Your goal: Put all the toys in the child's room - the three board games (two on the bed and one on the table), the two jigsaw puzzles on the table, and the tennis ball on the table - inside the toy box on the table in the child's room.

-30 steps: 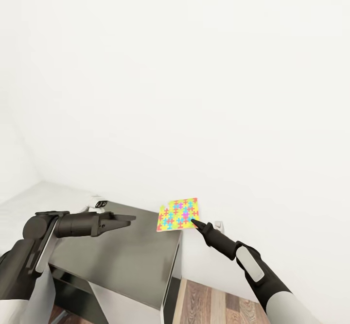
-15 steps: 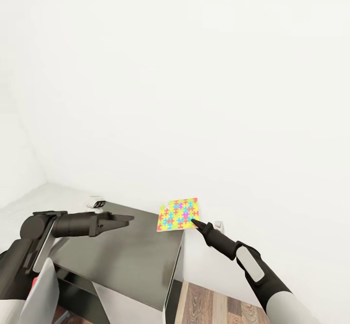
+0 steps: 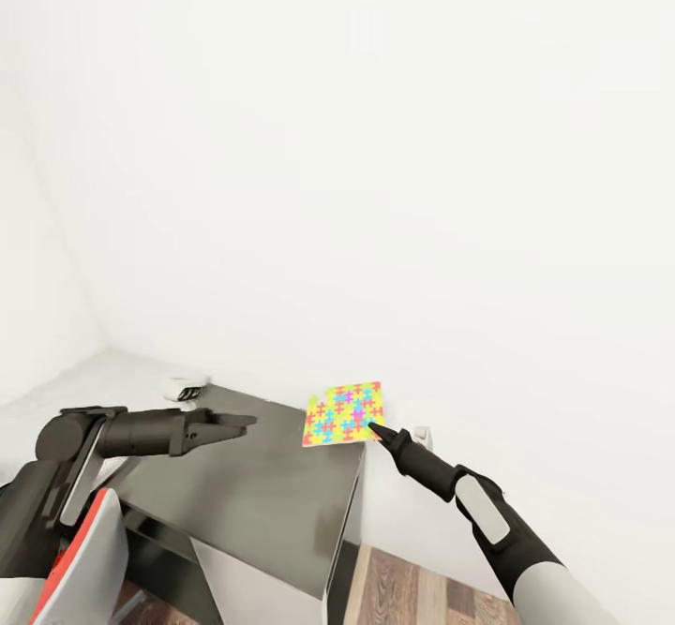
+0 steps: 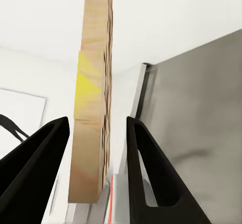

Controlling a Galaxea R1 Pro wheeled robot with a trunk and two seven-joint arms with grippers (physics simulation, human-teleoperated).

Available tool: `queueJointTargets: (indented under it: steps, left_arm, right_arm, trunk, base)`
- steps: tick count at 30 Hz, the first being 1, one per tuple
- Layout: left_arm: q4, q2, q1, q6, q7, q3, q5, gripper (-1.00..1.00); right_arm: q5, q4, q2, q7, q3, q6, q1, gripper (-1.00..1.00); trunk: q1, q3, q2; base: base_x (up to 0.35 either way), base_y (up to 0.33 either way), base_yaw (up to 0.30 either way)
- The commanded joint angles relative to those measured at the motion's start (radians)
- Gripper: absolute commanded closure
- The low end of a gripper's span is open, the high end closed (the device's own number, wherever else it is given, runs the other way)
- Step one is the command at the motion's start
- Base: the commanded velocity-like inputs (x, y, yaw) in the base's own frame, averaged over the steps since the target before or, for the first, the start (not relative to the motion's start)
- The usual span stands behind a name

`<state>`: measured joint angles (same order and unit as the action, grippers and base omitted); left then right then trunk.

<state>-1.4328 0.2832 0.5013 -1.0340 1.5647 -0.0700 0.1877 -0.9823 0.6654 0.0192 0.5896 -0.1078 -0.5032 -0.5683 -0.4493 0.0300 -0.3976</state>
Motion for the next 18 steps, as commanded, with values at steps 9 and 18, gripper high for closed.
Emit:
queueJointTargets:
  steps: [9,18]
  left_arm:
    - [0.0,0.027,0.0,-0.011,0.006,0.0,0.002,-1.0]
    - [0.0,0.028,0.0,-0.011,0.006,0.001,0.002,-1.0]
  right_arm:
    - [-0.009,0.0,0.001,-0.001,-0.003,-0.005,-0.001,1.0]
    - [-0.009,0.0,0.001,0.0,-0.004,-0.005,-0.001,1.0]
  trunk:
    - [-0.001,-0.002,-0.002]
    - [-0.001,-0.006,-0.002]
  base:
    - [0.0,0.0,0.268]
    - [0.0,0.0,0.275]
